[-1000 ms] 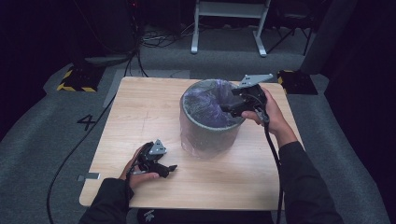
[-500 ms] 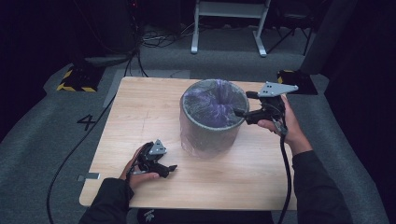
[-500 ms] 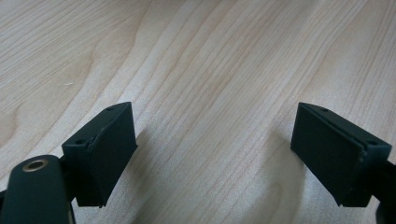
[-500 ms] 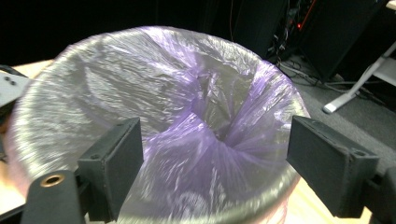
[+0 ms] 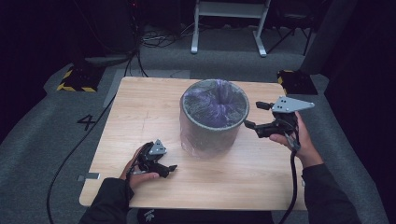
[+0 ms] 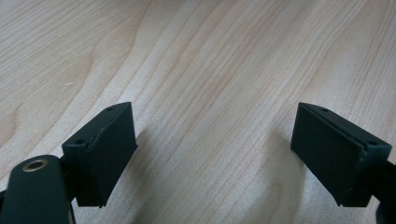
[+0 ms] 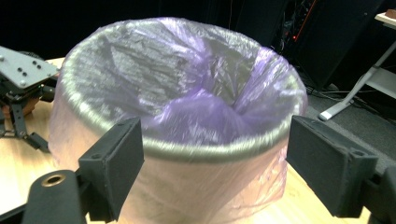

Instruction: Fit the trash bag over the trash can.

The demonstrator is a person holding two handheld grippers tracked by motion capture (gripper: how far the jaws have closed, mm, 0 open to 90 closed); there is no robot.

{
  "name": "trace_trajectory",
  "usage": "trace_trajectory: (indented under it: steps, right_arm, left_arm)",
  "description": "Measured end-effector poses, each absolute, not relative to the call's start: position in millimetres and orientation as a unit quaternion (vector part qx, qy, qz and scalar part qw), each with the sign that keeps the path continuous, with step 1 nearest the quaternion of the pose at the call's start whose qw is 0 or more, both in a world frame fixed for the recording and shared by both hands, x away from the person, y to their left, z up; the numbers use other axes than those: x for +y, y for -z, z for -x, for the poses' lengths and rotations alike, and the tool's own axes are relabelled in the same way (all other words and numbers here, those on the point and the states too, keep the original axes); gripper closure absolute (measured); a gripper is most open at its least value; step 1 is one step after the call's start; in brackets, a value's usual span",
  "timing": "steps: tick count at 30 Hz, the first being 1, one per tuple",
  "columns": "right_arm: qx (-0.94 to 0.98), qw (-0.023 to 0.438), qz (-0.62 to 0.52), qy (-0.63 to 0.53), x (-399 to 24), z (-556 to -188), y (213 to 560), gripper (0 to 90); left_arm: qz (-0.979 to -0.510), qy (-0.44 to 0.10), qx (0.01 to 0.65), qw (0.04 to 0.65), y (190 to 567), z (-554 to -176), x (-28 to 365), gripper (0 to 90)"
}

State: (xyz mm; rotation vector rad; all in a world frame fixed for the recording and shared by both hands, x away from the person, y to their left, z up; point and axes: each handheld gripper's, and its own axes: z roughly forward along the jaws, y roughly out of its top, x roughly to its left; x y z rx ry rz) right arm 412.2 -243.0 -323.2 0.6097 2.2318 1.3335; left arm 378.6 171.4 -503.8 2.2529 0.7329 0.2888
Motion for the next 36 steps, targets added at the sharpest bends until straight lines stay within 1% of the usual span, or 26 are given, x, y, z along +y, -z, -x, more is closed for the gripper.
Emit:
trace_trajectory:
  steps: [12, 20, 36]
  right_arm:
    - [0.815, 0.243, -0.22, -0.478, -258.3, -388.6, 345.0, 18.4]
    - [0.826, 0.244, -0.233, -0.452, -271.7, -381.2, 370.6, 18.2]
    - [0.85, 0.237, -0.249, -0.398, -280.6, -371.2, 419.9, 17.8]
  left_arm:
    - [-0.878, -0.112, 0.286, 0.368, 503.8, -378.6, 171.5, 13.5]
    - [-0.878, -0.113, 0.286, 0.368, 503.8, -378.6, 171.4, 13.5]
    - [-0.877, -0.112, 0.286, 0.368, 503.8, -378.5, 171.4, 13.6]
